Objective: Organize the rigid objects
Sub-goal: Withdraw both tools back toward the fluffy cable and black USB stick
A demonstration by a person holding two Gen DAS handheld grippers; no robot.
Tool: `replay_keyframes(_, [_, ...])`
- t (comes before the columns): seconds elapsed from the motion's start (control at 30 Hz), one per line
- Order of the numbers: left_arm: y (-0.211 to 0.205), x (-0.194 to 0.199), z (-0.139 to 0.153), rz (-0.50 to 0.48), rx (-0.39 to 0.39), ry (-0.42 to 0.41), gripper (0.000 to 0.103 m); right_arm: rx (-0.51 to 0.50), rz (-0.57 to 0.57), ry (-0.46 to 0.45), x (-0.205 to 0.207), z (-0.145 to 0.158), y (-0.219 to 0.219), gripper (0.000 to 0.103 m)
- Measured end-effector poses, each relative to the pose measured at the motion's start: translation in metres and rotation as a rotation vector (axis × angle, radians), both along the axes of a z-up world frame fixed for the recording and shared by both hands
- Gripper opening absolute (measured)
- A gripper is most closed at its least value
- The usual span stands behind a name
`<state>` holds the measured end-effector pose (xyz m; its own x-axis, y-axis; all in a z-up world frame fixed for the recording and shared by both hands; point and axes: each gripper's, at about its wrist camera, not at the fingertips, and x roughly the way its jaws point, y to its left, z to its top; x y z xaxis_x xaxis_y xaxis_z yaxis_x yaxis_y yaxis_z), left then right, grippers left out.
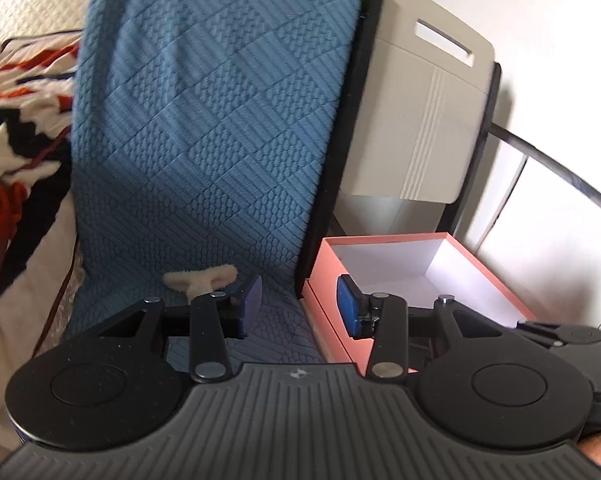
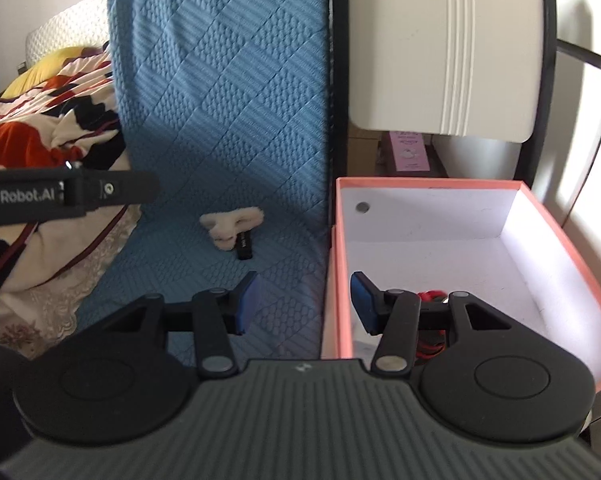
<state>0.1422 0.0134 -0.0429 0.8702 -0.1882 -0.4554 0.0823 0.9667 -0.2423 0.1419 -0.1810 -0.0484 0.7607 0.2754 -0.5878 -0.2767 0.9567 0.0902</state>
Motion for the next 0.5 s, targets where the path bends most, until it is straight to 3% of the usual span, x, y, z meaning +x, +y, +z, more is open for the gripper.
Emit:
replay_keyframes(0.2, [0.026,-0.007,-0.023,0.065,-0.05,0.025,0.048,-0.01,0.017,0.013,-0.006,-0.016,0.013,0.053])
replay_keyframes(0.5, [0.037,-0.025,-0.05,0.093,-0.054,0.073,0.048,-0.015,0.045,0.021,-0.013,-0.04,0.033,0.053])
